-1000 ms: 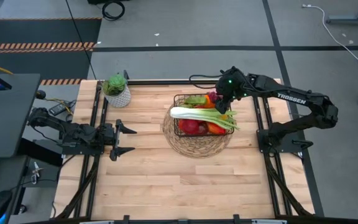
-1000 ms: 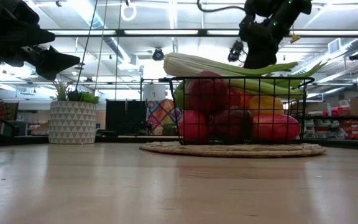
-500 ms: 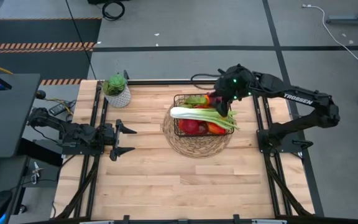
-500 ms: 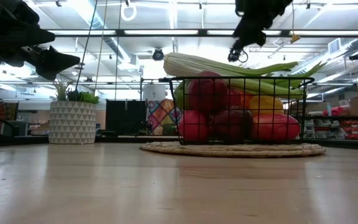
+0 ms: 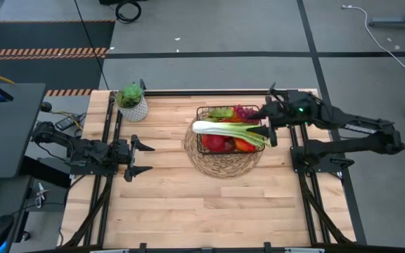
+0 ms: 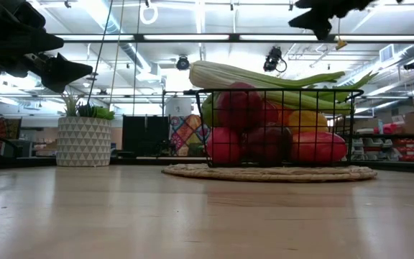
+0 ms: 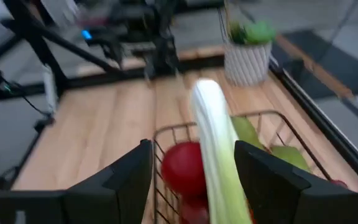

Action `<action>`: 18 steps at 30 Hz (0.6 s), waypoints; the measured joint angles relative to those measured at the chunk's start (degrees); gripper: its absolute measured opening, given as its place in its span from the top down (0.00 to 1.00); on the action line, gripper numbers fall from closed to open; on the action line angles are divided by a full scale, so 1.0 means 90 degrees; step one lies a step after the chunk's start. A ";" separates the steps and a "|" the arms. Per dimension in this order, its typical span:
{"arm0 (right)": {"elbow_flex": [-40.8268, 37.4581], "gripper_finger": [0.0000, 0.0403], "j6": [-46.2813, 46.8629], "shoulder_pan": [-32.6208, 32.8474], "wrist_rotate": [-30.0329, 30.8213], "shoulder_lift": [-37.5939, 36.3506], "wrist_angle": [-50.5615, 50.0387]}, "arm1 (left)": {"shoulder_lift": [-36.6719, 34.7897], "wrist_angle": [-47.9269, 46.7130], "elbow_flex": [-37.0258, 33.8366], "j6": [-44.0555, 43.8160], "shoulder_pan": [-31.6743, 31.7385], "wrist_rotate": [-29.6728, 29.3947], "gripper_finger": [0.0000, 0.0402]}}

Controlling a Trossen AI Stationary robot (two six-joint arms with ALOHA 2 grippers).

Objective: Build produce basket
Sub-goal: Return to Home Position

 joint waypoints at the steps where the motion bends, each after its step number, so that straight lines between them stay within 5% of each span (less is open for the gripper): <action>1: -0.0277 0.42 0.0058 0.0015 -0.0047 -0.0221 0.0336 | -0.0001 0.0000 -0.0001 0.0000 0.0001 0.0001 0.08; 18: -0.4170 0.42 0.0988 0.0254 -0.0412 -0.2754 0.5208 | -0.0002 0.0000 -0.0001 -0.0001 0.0002 0.0002 0.08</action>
